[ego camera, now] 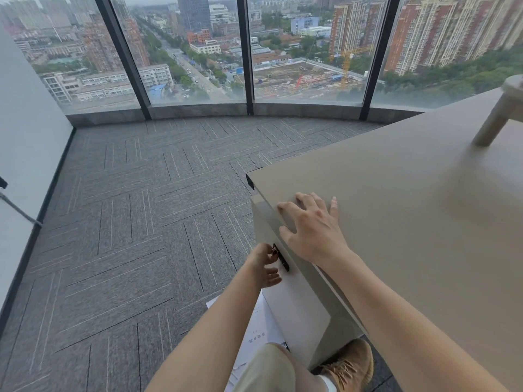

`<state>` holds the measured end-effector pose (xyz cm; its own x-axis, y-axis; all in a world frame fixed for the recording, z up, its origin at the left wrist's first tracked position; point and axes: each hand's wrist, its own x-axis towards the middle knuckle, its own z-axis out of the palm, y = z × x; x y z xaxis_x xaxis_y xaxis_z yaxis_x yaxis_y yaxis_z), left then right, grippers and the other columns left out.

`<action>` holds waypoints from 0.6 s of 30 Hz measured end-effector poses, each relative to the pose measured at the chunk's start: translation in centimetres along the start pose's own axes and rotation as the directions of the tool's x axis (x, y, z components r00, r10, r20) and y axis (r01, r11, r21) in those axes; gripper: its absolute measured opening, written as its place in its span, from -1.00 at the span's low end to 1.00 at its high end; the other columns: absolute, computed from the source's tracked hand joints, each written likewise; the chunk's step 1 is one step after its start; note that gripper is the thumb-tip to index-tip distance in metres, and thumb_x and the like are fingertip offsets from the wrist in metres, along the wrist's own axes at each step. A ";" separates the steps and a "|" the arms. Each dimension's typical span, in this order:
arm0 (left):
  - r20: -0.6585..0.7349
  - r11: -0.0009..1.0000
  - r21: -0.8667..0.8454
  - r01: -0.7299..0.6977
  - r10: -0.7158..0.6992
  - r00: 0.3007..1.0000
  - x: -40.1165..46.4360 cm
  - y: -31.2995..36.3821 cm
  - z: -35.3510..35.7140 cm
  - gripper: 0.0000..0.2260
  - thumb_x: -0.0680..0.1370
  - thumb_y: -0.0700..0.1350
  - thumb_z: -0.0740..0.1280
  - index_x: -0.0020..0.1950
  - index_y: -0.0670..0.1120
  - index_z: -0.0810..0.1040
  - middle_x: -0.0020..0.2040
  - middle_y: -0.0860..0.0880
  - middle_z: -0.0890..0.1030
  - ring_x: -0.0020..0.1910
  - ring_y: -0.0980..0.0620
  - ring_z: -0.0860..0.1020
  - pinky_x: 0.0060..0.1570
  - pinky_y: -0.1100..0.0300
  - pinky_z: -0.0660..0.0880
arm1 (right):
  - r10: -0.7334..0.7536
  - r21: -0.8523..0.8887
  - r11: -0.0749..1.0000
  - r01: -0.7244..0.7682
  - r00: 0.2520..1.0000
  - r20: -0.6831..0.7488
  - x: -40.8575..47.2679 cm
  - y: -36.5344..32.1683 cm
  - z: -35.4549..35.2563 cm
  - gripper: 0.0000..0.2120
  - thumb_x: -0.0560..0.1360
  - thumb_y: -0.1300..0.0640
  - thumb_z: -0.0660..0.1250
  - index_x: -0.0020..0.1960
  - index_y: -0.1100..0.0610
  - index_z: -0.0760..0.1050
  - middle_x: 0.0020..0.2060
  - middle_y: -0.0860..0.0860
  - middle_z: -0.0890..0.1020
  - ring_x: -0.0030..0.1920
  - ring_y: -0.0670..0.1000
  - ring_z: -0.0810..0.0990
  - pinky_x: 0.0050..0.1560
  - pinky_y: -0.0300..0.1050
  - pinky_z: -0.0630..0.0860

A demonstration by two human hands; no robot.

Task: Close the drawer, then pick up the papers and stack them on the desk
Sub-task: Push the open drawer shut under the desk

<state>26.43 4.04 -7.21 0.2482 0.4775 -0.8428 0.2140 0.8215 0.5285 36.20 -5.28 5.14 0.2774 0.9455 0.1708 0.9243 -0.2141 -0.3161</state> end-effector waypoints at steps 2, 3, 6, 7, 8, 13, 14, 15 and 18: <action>-0.030 0.995 0.092 -0.045 0.048 0.998 -0.4 -0.2 -0.2 -0.73 0.48 -0.01 0.21 -0.11 -0.19 0.56 0.17 -0.21 0.50 0.17 -0.22 0.49 0.07 0.00 0.51 | 0.003 -0.004 1.000 -0.003 1.000 0.006 -0.2 -0.1 -0.1 -0.54 0.49 -0.10 0.25 0.39 -0.17 0.36 0.50 0.11 0.31 0.56 0.18 0.10 0.51 0.38 -0.14; -0.043 0.988 0.130 -0.082 0.088 0.995 -0.6 -0.3 -0.4 -0.68 0.51 0.01 0.20 0.01 -0.22 0.57 0.09 -0.17 0.50 0.11 -0.20 0.48 0.06 0.01 0.50 | 0.003 -0.009 1.000 -0.003 1.000 0.010 -0.2 -0.2 -0.1 -0.54 0.49 -0.10 0.24 0.39 -0.17 0.36 0.49 0.11 0.31 0.56 0.18 0.11 0.51 0.39 -0.13; -0.092 0.948 0.244 -0.203 0.231 0.969 -2.2 -0.8 -1.1 -0.63 0.54 0.00 0.18 0.15 -0.24 0.54 -0.18 -0.06 0.46 -0.12 -0.12 0.42 -0.11 0.08 0.44 | 0.004 -0.030 1.000 -0.003 0.999 0.033 -0.5 -0.5 -0.4 -0.54 0.51 -0.07 0.22 0.40 -0.14 0.34 0.49 0.13 0.31 0.56 0.20 0.11 0.51 0.39 -0.12; -0.101 0.925 0.289 -0.248 0.287 0.953 -3.1 -1.1 -1.4 -0.67 0.52 -0.02 0.20 0.07 -0.24 0.56 -0.23 -0.05 0.46 -0.19 -0.10 0.40 -0.18 0.11 0.40 | 0.007 -0.043 0.999 -0.005 0.999 0.045 -0.6 -0.6 -0.5 -0.54 0.52 -0.07 0.21 0.42 -0.13 0.33 0.50 0.14 0.30 0.56 0.20 0.11 0.52 0.38 -0.12; -0.109 0.891 0.344 -0.295 0.350 0.930 -4.0 -1.4 -1.9 -0.71 0.49 -0.02 0.21 -0.03 -0.22 0.57 -0.26 -0.06 0.47 -0.25 -0.09 0.39 -0.22 0.13 0.37 | 0.010 -0.055 0.998 -0.007 0.998 0.057 -0.8 -0.7 -0.6 -0.53 0.53 -0.06 0.20 0.43 -0.12 0.33 0.51 0.16 0.29 0.56 0.21 0.12 0.52 0.36 -0.11; -0.059 0.613 0.683 -0.397 0.588 0.807 -6.8 -3.1 -4.9 -0.71 0.40 0.01 0.25 -0.45 -0.08 0.29 -0.45 -0.21 0.37 -0.46 -0.15 0.41 -0.34 0.16 0.24 | 0.032 -0.066 0.997 -0.028 0.998 0.063 -2.8 -2.4 -0.9 -0.55 0.53 0.04 0.23 0.42 0.04 0.39 0.42 0.16 0.41 0.50 0.23 0.25 0.54 0.26 0.04; -0.049 0.565 0.725 -0.394 0.613 0.788 -7.7 -3.4 -5.5 -0.68 0.43 0.00 0.25 -0.46 -0.08 0.25 -0.47 -0.17 0.33 -0.50 -0.11 0.36 -0.38 0.16 0.19 | 0.033 -0.076 0.997 -0.028 0.997 0.067 -3.5 -3.0 -0.9 -0.56 0.53 0.05 0.23 0.40 0.06 0.41 0.39 0.16 0.42 0.49 0.23 0.27 0.53 0.26 0.05; -0.030 0.533 0.742 -0.406 0.632 0.774 -8.8 -3.7 -6.1 -0.67 0.45 -0.03 0.25 -0.45 -0.08 0.23 -0.48 -0.10 0.29 -0.51 -0.06 0.28 -0.41 0.15 0.15 | 0.032 -0.083 0.996 -0.026 0.997 0.072 -4.2 -3.6 -0.9 -0.58 0.52 0.05 0.24 0.37 0.08 0.44 0.37 0.16 0.43 0.47 0.24 0.28 0.53 0.26 0.06; -0.004 0.464 0.791 -0.399 0.655 0.756 -12.1 -4.6 -7.8 -0.70 0.44 -0.10 0.23 -0.44 -0.06 0.19 -0.48 -0.01 0.23 -0.49 0.00 0.19 -0.43 0.14 0.08 | 0.020 -0.076 0.997 -0.012 0.995 0.097 -6.5 -5.5 -1.2 -0.58 0.52 0.07 0.24 0.37 0.07 0.45 0.41 0.17 0.41 0.47 0.20 0.29 0.54 0.24 0.05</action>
<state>15.08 -3.09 -0.23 0.3242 0.9001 -0.2909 0.7475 -0.0553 0.6619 29.61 -10.55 6.86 0.2689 0.9604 0.0731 0.9380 -0.2439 -0.2464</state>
